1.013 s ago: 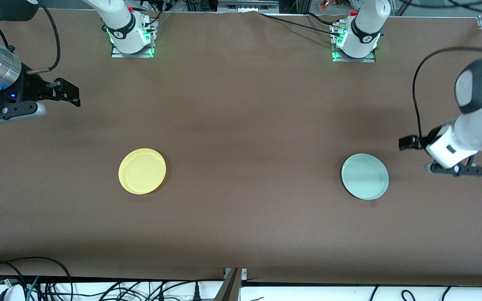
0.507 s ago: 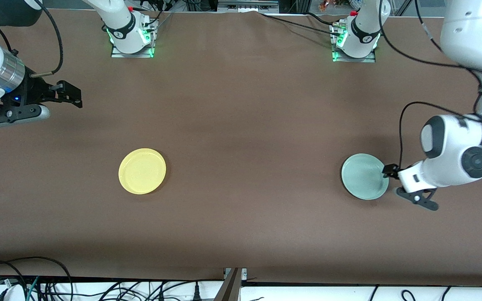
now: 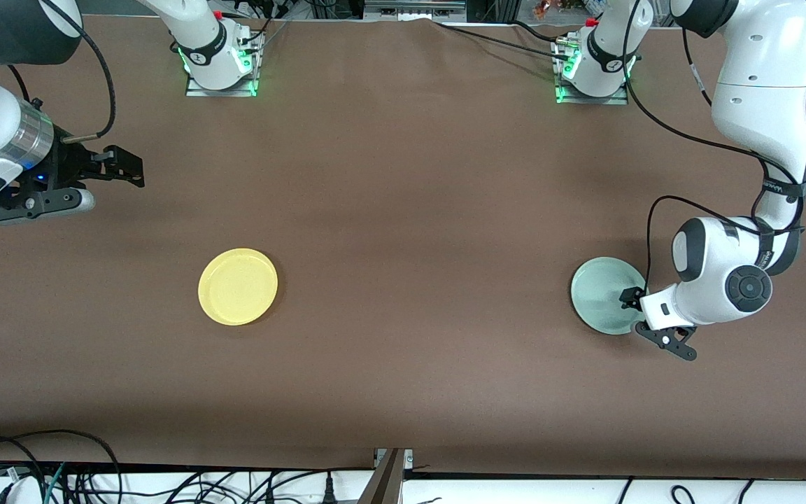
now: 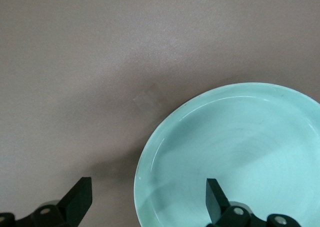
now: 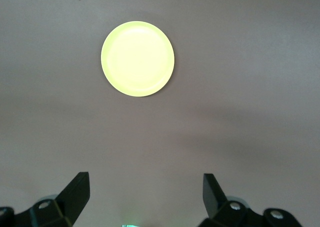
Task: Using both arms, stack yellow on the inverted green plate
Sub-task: 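Grasp the green plate rim with the left gripper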
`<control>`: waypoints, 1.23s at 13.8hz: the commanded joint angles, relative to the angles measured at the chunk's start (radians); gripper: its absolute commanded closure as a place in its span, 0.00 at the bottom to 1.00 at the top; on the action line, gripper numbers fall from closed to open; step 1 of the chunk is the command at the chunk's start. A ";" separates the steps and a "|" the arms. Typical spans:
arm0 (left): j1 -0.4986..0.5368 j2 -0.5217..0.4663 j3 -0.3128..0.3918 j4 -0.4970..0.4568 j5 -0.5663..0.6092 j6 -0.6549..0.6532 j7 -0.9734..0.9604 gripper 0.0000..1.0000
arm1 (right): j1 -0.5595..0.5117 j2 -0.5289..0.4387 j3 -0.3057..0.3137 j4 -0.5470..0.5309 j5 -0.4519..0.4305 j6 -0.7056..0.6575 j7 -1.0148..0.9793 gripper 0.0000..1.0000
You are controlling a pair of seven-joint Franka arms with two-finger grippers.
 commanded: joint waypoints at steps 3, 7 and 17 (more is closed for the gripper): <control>0.005 0.026 -0.001 0.011 0.044 0.012 0.024 0.55 | -0.002 0.002 0.001 0.006 0.000 -0.003 -0.006 0.00; 0.008 0.029 -0.001 0.000 0.044 0.026 0.026 1.00 | -0.002 0.008 0.003 0.002 0.000 -0.001 -0.006 0.00; -0.202 -0.157 0.005 0.040 0.393 -0.205 -0.169 1.00 | -0.005 0.060 0.000 -0.242 0.017 0.337 -0.006 0.00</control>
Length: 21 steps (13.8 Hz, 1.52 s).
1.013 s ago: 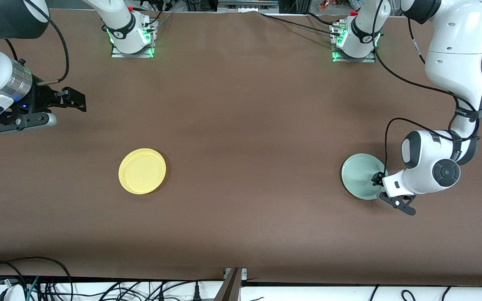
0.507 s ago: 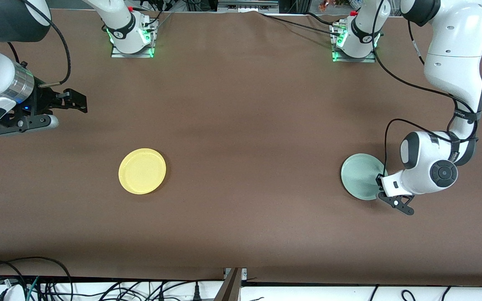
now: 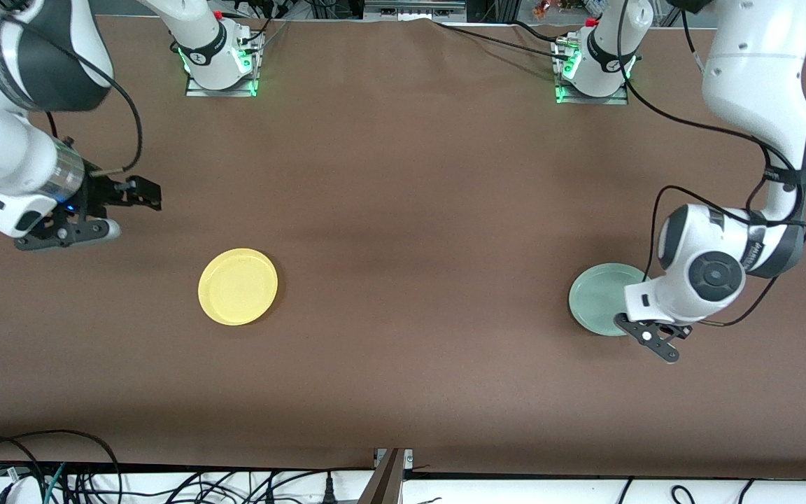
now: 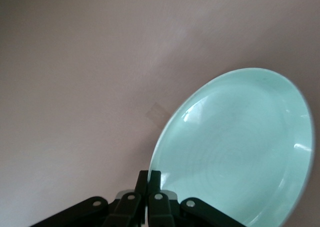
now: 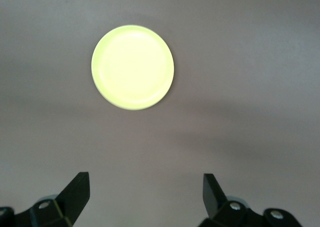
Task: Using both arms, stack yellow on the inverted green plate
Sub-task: 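Lift the green plate with the left gripper while the right gripper reaches the yellow plate, then flip the green plate with the left gripper while the right gripper grasps the yellow plate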
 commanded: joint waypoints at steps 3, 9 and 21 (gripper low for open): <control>-0.189 -0.040 0.016 0.058 0.309 -0.190 -0.159 1.00 | -0.005 0.097 0.000 -0.188 0.014 0.338 -0.006 0.01; -0.475 -0.008 0.013 0.072 0.538 -0.429 -0.621 1.00 | -0.048 0.351 0.005 -0.185 0.018 0.657 -0.055 0.06; -0.821 0.215 0.010 0.135 0.563 -0.612 -1.241 1.00 | -0.060 0.437 0.003 -0.151 0.210 0.693 -0.201 1.00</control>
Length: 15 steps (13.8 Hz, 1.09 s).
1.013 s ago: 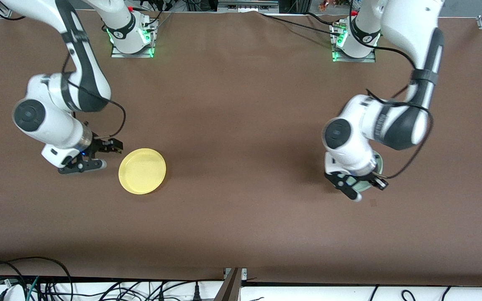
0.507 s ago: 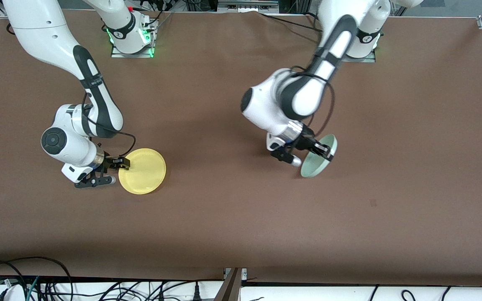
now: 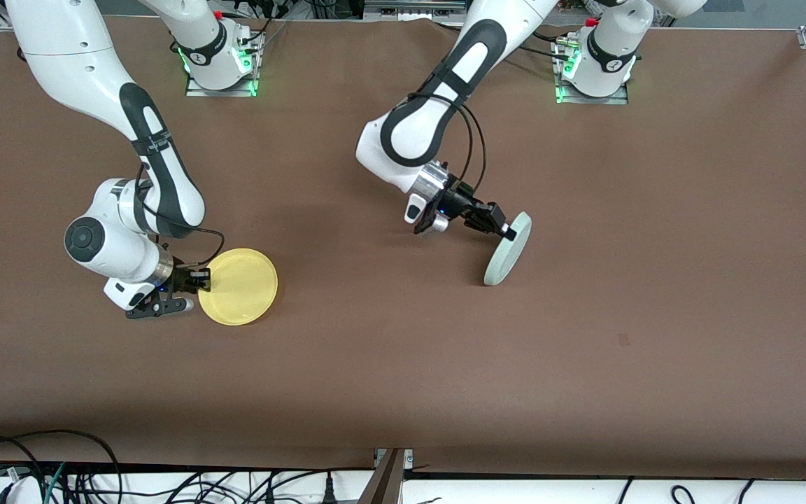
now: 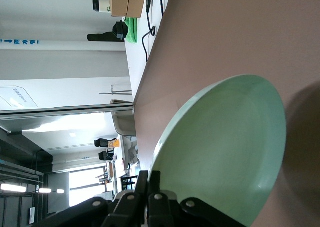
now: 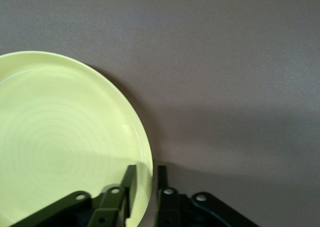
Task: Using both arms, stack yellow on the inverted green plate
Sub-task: 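Flip the green plate with the left gripper while the right gripper grasps the yellow plate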
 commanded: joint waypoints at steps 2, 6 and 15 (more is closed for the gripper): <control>0.010 0.073 -0.010 0.094 -0.155 0.113 -0.038 0.53 | -0.011 0.019 0.007 0.021 0.023 -0.001 -0.044 1.00; 0.051 0.066 -0.009 0.107 -0.401 0.315 -0.023 0.00 | -0.011 -0.003 0.004 0.131 0.023 -0.173 -0.047 1.00; 0.179 0.010 -0.003 0.237 -0.850 0.443 -0.023 0.00 | 0.000 -0.015 0.013 0.392 0.091 -0.501 0.067 1.00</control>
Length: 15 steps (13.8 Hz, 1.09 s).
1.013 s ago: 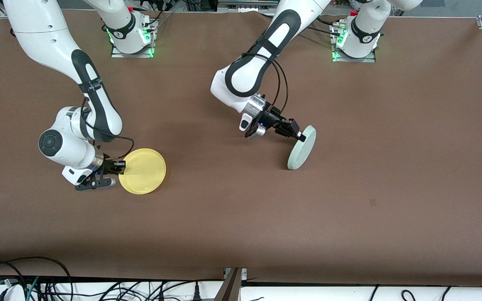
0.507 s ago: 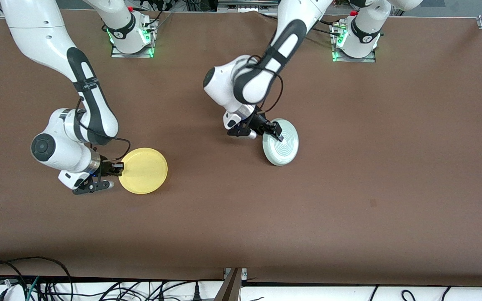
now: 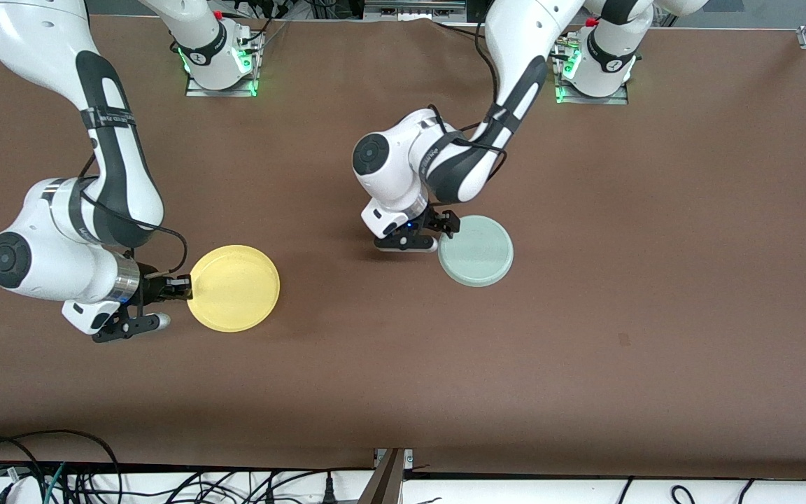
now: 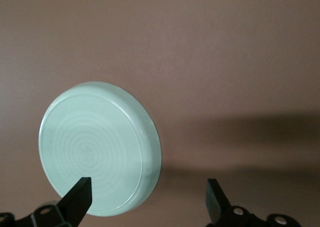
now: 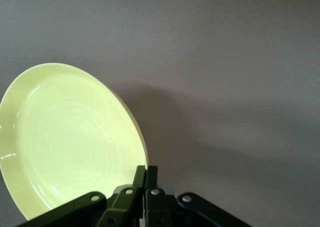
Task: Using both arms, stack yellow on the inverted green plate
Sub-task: 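Set the green plate upside down mid-table while the right gripper lifts the yellow plate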
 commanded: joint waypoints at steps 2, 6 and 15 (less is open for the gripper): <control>0.152 -0.127 -0.011 -0.005 -0.049 -0.015 0.033 0.00 | 0.056 0.010 0.017 0.014 0.038 -0.019 0.148 1.00; 0.353 -0.279 -0.011 -0.004 -0.054 -0.185 0.335 0.00 | 0.236 0.039 0.017 0.008 0.038 0.085 0.441 1.00; 0.686 -0.569 -0.011 -0.084 -0.144 -0.463 0.636 0.00 | 0.711 0.151 0.015 0.017 0.027 0.429 1.189 1.00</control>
